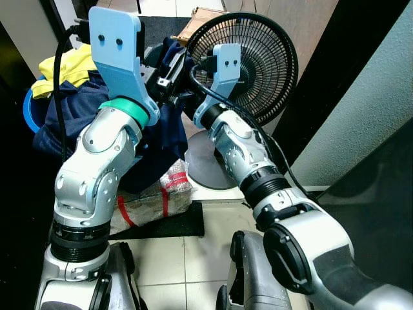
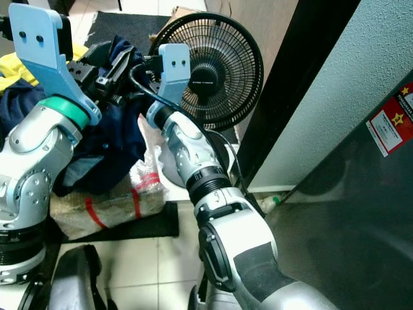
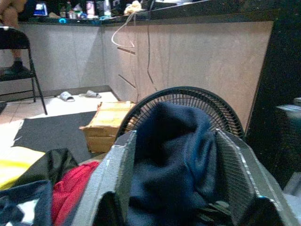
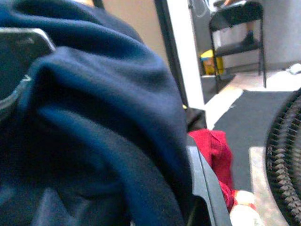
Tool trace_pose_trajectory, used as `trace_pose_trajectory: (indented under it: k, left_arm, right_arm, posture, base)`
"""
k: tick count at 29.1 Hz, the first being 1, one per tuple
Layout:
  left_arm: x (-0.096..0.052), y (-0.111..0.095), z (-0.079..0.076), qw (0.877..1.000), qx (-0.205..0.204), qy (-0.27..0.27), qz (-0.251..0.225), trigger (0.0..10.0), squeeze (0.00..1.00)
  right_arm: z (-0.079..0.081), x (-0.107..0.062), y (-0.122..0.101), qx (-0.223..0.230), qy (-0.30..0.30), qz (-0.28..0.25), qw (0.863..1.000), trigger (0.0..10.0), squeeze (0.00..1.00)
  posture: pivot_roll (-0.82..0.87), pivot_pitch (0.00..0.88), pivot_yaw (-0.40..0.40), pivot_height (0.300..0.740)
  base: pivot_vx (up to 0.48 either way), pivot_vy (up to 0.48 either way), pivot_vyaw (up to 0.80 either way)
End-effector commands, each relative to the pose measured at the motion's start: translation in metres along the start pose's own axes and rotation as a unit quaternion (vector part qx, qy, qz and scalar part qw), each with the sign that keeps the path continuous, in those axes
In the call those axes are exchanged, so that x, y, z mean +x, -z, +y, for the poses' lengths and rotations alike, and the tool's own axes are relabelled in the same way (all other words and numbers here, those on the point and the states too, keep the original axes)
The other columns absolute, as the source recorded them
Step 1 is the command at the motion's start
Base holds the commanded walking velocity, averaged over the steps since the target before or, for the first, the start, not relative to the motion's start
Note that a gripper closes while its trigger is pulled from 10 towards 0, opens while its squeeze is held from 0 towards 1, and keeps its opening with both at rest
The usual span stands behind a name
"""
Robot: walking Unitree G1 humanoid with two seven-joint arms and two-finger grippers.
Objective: Clothes washing
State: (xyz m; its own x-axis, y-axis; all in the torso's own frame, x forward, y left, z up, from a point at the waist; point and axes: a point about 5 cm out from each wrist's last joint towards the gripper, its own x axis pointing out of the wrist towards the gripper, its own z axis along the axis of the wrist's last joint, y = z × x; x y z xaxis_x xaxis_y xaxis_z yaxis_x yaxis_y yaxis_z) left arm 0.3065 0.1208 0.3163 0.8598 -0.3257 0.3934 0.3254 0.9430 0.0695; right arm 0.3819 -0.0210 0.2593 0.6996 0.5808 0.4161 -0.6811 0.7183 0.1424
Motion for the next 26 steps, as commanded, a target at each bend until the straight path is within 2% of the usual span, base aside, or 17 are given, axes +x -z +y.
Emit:
trace_pose_trajectory:
  k: [1,2,3,4,6,8,9,10,12,13,16,19,21,24,26]
  left_arm:
    - [-0.004,0.001,0.001,1.0,0.001,0.002,-0.001,10.0,1.0]
    - [-0.007,0.001,0.001,1.0,-0.007,0.007,0.0,10.0,0.48]
    - [-0.008,0.001,0.0,1.0,-0.011,0.011,0.001,10.0,0.48]
    - [-0.011,0.002,0.0,1.0,-0.009,0.016,0.004,10.0,0.0]
    - [-0.015,0.005,-0.001,1.0,-0.008,0.021,0.012,10.0,0.0]
    - [-0.015,0.005,-0.001,1.0,-0.008,0.021,0.012,10.0,0.0]
    - [-0.017,0.008,-0.001,1.0,-0.008,0.021,0.017,10.0,0.0]
    - [-0.017,0.008,-0.001,1.0,-0.008,0.021,0.017,10.0,0.0]
    - [-0.018,0.009,0.0,1.0,-0.011,0.019,0.022,10.0,0.0]
    - [-0.018,0.009,0.0,1.0,-0.011,0.019,0.022,10.0,0.0]
    - [-0.016,0.006,-0.001,0.999,-0.016,0.022,0.017,10.0,0.0]
    - [-0.013,0.001,-0.003,0.999,-0.016,0.029,0.01,10.0,0.0]
    - [-0.011,-0.002,-0.003,0.999,-0.013,0.03,0.006,10.0,0.0]
    - [-0.011,-0.002,-0.003,0.999,-0.012,0.029,0.005,10.0,0.0]
    - [-0.011,-0.004,-0.003,1.0,-0.012,0.027,0.004,10.0,0.0]
  right_arm:
    - [-0.009,-0.013,-0.009,-0.018,-0.003,-0.018,1.0,10.0,0.0]
    - [-0.026,-0.039,-0.017,-0.03,0.018,-0.032,0.999,10.0,0.0]
    - [-0.034,-0.054,-0.022,-0.038,0.03,-0.037,0.998,10.0,0.0]
    - [-0.046,-0.08,-0.028,-0.048,0.067,-0.043,0.996,10.0,0.0]
    - [-0.057,-0.117,-0.038,-0.076,0.122,-0.048,0.989,10.0,0.0]
    - [-0.057,-0.117,-0.038,-0.076,0.122,-0.048,0.989,10.0,0.0]
    - [-0.059,-0.133,-0.041,-0.09,0.145,-0.048,0.984,10.0,0.0]
    - [-0.059,-0.133,-0.041,-0.09,0.145,-0.048,0.984,10.0,0.0]
    - [-0.056,-0.154,-0.044,-0.104,0.162,-0.043,0.98,10.0,0.0]
    - [-0.056,-0.154,-0.044,-0.104,0.162,-0.043,0.98,10.0,0.0]
    - [-0.037,-0.164,-0.037,-0.095,0.114,-0.009,0.989,10.0,0.0]
    - [-0.027,-0.162,-0.029,-0.096,0.09,0.011,0.991,10.0,0.0]
    - [-0.021,-0.15,-0.031,-0.087,0.088,0.002,0.992,10.0,0.0]
    - [-0.018,-0.147,-0.034,-0.081,0.09,-0.004,0.993,10.0,0.0]
    - [-0.018,-0.137,-0.043,-0.066,0.103,-0.029,0.992,10.0,0.0]
  posture:
    - [0.06,0.104,-0.04,0.495]
    - [0.06,0.103,-0.035,0.495]
    - [0.06,0.103,-0.035,0.495]
    - [0.04,0.106,-0.026,0.495]
    - [0.03,0.107,-0.016,0.495]
    - [0.03,0.107,-0.016,0.495]
    - [0.02,0.107,-0.009,0.495]
    - [0.02,0.107,-0.009,0.495]
    - [0.01,0.107,0.005,0.495]
    - [0.01,0.107,0.005,0.495]
    - [0.01,0.102,0.018,0.495]
    - [0.02,0.099,0.022,0.495]
    - [0.03,0.094,0.021,0.495]
    - [0.03,0.093,0.02,0.495]
    - [0.04,0.089,0.019,0.495]
  base:
    - [0.0,0.0,0.0]
    - [0.0,0.0,0.0]
    - [0.0,0.0,0.0]
    - [0.0,0.0,0.0]
    - [0.0,0.0,0.0]
    - [0.0,0.0,0.0]
    - [0.0,0.0,0.0]
    - [0.0,0.0,0.0]
    - [0.0,0.0,0.0]
    - [0.0,0.0,0.0]
    - [0.0,0.0,0.0]
    - [0.0,0.0,0.0]
    - [0.0,0.0,0.0]
    - [0.0,0.0,0.0]
    - [0.0,0.0,0.0]
